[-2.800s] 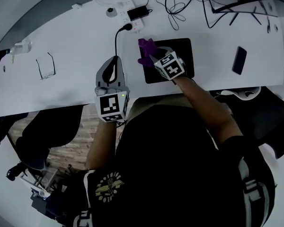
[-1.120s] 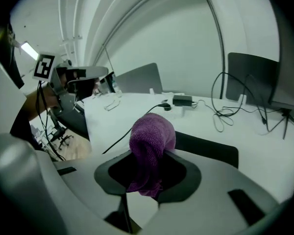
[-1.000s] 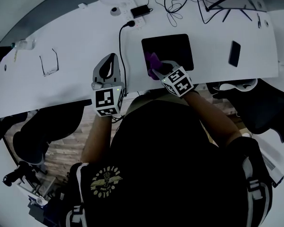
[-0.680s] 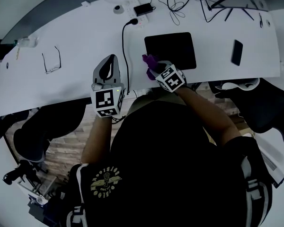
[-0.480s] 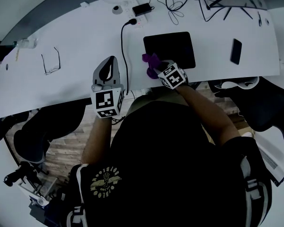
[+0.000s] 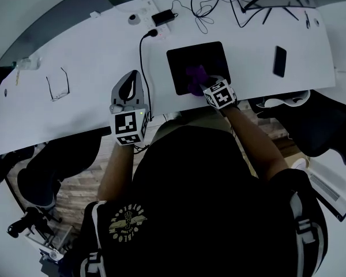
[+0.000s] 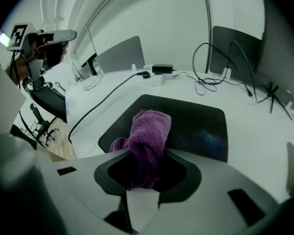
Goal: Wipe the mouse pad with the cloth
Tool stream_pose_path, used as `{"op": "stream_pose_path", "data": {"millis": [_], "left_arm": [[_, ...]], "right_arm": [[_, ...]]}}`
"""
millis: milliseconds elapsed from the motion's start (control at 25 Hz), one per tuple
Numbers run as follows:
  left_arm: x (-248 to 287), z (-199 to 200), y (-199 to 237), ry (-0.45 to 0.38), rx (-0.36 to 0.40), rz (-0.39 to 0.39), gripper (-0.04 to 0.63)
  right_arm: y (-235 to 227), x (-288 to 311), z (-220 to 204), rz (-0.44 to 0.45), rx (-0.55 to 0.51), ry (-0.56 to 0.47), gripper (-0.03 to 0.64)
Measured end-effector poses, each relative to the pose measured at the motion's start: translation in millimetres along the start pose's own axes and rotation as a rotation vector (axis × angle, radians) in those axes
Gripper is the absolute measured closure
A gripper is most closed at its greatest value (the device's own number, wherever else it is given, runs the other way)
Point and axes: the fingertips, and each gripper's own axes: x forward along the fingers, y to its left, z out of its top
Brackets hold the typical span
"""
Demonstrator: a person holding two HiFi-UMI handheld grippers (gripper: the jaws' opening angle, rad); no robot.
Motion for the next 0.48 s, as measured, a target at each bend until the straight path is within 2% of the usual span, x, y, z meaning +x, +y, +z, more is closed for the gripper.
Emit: {"op": "stream_pose_path", "data": {"millis": [320,480], "left_arm": [[7,13,-6,-0.023,0.013,-0.019,0.594],[6,28,-8,-0.036,0.025,-0.025,0.594]], "right_arm": [[-91,-40,-44,-0.181,0.149,0.020,0.500],[-110,-61,-47,-0.224,0.169,-0.019,0.502]]}}
